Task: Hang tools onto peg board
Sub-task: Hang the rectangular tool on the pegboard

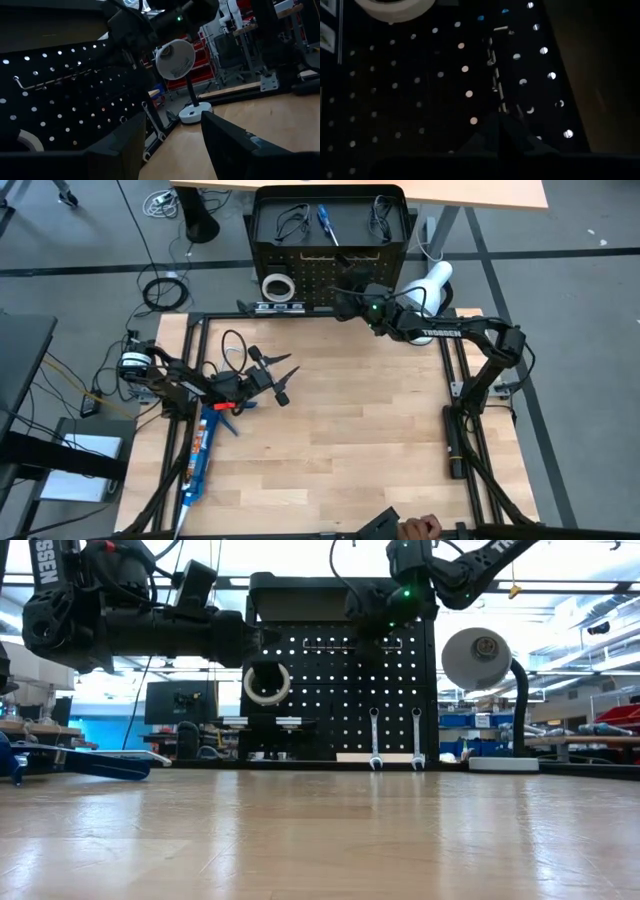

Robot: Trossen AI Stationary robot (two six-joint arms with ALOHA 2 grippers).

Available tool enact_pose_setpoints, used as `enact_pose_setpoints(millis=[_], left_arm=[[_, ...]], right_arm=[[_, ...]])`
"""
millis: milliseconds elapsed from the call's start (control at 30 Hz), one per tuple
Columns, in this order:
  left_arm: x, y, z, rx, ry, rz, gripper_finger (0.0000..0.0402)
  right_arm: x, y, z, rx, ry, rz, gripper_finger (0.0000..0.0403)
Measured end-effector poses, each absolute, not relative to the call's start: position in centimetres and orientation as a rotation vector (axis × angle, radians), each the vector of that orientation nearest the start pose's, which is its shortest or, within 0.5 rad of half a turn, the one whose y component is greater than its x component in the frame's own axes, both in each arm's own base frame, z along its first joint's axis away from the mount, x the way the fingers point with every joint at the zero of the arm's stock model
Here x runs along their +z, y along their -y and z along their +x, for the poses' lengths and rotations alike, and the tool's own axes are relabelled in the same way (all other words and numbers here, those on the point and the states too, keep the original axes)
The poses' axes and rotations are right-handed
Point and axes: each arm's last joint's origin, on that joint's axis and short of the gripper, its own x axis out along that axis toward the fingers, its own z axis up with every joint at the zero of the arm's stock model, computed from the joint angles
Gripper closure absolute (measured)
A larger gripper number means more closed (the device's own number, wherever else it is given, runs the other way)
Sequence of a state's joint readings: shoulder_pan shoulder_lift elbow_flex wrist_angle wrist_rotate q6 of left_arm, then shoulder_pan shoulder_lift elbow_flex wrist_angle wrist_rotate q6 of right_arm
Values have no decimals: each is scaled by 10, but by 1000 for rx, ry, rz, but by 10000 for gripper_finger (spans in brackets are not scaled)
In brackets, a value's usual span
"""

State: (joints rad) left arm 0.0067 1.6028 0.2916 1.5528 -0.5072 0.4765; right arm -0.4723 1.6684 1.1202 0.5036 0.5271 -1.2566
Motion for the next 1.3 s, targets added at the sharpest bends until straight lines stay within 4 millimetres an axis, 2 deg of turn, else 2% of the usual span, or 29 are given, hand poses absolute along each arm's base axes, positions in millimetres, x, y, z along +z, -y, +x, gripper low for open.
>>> enact_pose_setpoints(millis=[400, 933, 1133, 1300], left_arm=[[168, -16, 240, 562, 105, 413, 204], [168, -16, 240, 564, 104, 412, 204], [168, -16, 240, 564, 103, 412, 204], [168, -16, 240, 564, 103, 412, 204]], right_arm=[[291, 171, 335, -896, -745, -1245, 398], [296, 186, 325, -1039, -849, -1265, 398], [306, 181, 327, -1098, -780, -1289, 398], [305, 174, 331, -1073, -773, -1307, 398]])
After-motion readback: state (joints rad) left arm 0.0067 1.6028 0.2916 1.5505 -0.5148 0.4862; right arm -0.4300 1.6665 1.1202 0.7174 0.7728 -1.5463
